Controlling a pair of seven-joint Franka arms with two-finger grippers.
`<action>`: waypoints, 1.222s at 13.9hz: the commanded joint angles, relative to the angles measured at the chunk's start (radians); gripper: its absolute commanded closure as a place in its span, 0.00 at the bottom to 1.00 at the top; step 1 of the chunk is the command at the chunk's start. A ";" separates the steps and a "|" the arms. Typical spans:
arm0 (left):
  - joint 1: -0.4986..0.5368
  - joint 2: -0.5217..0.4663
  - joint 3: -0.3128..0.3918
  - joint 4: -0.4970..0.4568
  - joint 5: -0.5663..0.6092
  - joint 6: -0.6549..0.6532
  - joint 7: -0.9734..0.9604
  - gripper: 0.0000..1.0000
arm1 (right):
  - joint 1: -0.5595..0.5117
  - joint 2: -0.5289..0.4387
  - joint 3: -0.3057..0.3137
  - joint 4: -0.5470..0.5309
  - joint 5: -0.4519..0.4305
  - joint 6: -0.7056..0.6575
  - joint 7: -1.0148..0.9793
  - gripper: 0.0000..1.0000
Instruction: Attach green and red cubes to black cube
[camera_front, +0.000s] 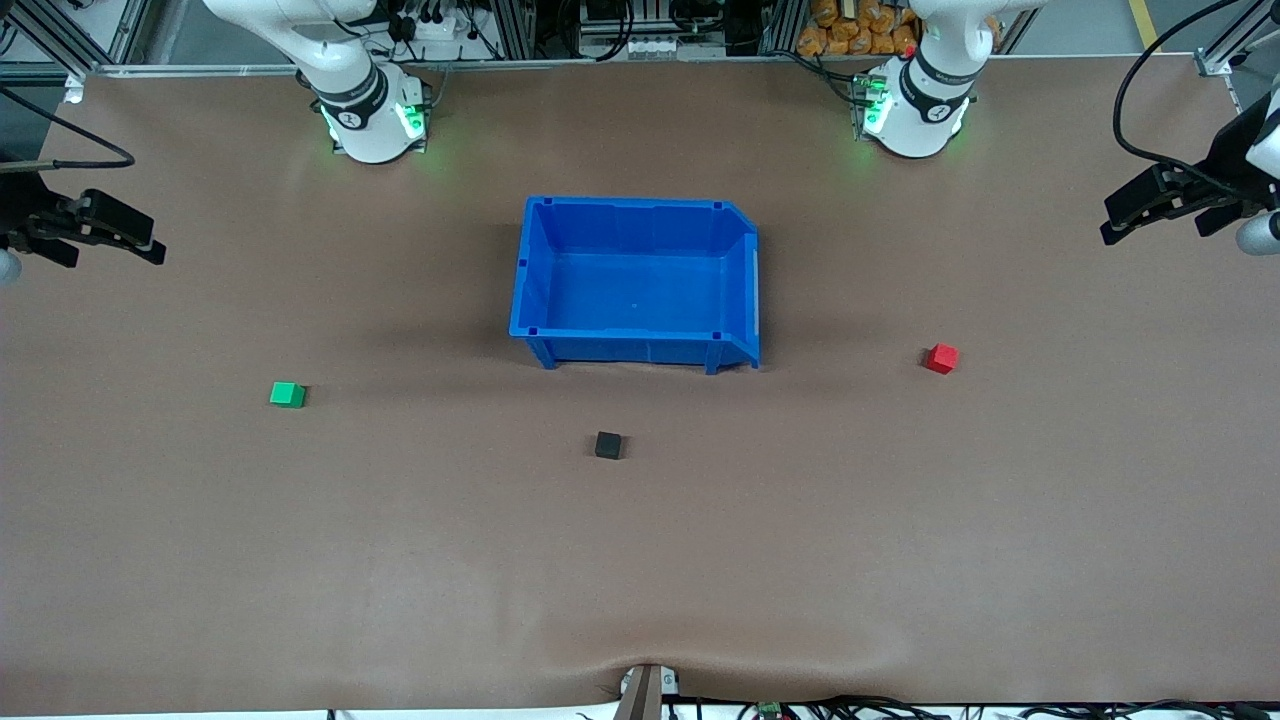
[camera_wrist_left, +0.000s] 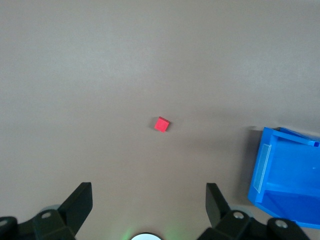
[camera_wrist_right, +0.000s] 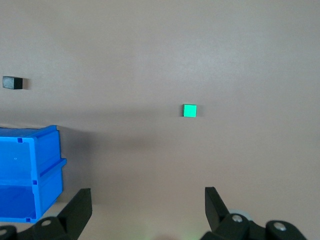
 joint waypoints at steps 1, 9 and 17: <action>0.003 -0.008 -0.003 0.009 0.000 -0.021 -0.008 0.00 | 0.003 0.003 -0.002 0.017 0.007 -0.015 -0.005 0.00; 0.003 -0.006 0.002 0.011 0.001 -0.066 -0.005 0.00 | 0.013 0.003 -0.002 0.030 0.004 -0.011 -0.005 0.00; 0.003 -0.008 -0.006 0.000 0.000 -0.071 0.008 0.00 | 0.013 0.003 -0.005 0.030 -0.006 -0.053 -0.012 0.00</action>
